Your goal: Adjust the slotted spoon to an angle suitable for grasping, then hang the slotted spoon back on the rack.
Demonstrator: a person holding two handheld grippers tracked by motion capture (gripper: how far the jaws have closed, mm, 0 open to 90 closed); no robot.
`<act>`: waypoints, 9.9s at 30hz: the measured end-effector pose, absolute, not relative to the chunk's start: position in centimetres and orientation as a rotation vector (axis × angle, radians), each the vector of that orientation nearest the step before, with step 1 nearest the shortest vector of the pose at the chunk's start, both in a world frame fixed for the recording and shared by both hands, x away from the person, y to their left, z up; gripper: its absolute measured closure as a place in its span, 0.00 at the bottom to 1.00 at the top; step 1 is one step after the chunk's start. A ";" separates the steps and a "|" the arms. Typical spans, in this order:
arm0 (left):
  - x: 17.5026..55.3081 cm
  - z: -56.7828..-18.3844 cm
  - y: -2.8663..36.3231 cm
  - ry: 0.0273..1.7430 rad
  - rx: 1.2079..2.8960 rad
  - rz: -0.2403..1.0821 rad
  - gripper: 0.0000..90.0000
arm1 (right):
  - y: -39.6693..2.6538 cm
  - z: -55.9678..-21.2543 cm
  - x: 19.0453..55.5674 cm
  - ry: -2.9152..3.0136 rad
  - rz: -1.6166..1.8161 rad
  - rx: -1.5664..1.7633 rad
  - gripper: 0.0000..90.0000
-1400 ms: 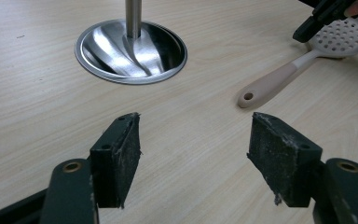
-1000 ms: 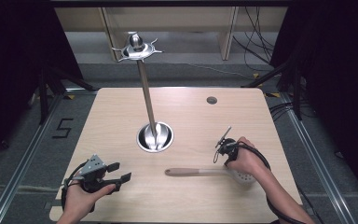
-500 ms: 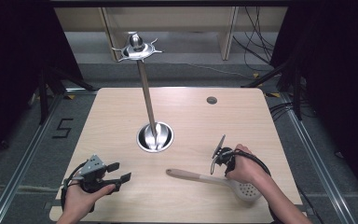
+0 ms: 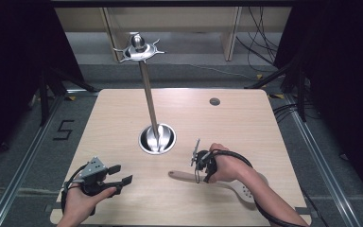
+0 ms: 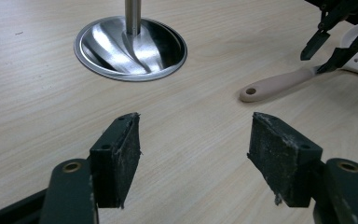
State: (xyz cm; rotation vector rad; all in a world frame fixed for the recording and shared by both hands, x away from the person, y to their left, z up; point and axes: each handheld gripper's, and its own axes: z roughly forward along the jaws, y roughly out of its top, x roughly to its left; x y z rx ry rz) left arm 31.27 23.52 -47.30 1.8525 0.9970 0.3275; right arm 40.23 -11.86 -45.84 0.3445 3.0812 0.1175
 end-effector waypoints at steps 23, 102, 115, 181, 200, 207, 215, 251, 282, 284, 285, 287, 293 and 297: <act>31.3 -47.4 23.5 0.994 1.862 0.324 0.36 | -10.1 -47.5 41.0 3.117 0.107 0.213 0.82; 31.4 -47.5 23.8 1.015 1.870 0.339 0.36 | -23.7 -36.5 37.0 2.073 1.583 0.693 0.83; 31.5 -47.3 23.8 0.996 1.836 0.356 0.37 | -23.2 -35.7 37.0 2.053 1.612 0.691 0.83; 35.1 -34.9 14.0 0.678 1.700 0.513 0.38 | -16.8 -35.8 34.8 1.982 1.521 0.851 0.83; 35.8 -32.4 6.6 0.591 1.695 0.381 0.52 | -15.2 -36.4 34.5 2.009 1.522 0.881 0.83; 36.3 -32.4 5.7 0.597 1.686 0.366 0.58 | -15.0 -36.4 34.6 2.001 1.527 0.865 0.83; 37.0 -31.9 5.0 0.593 1.670 0.365 0.65 | -15.0 -36.3 34.5 2.007 1.493 0.839 0.83; 37.3 -30.7 9.5 0.596 1.658 0.402 0.82 | -17.3 -36.9 32.9 2.027 1.354 0.810 0.52; 38.3 -29.1 15.0 0.576 1.665 0.370 0.82 | -21.6 -40.8 33.5 2.023 1.294 0.989 0.51; 38.4 -29.0 15.1 0.584 1.664 0.365 0.82 | -21.5 -40.9 33.4 2.008 1.301 1.028 0.51; 38.5 -28.9 15.2 0.584 1.665 0.361 0.82 | -21.8 -41.1 33.5 2.024 1.303 1.012 0.51; 38.6 -28.8 15.3 0.590 1.668 0.359 0.82 | -21.8 -41.1 33.4 2.018 1.297 1.023 0.51; 39.0 -28.6 15.5 0.590 1.669 0.348 0.82 | -22.2 -41.6 33.6 2.010 1.296 1.030 0.52; 39.2 -28.5 15.5 0.602 1.660 0.333 0.82 | -22.5 -41.8 33.8 2.002 1.283 1.008 0.52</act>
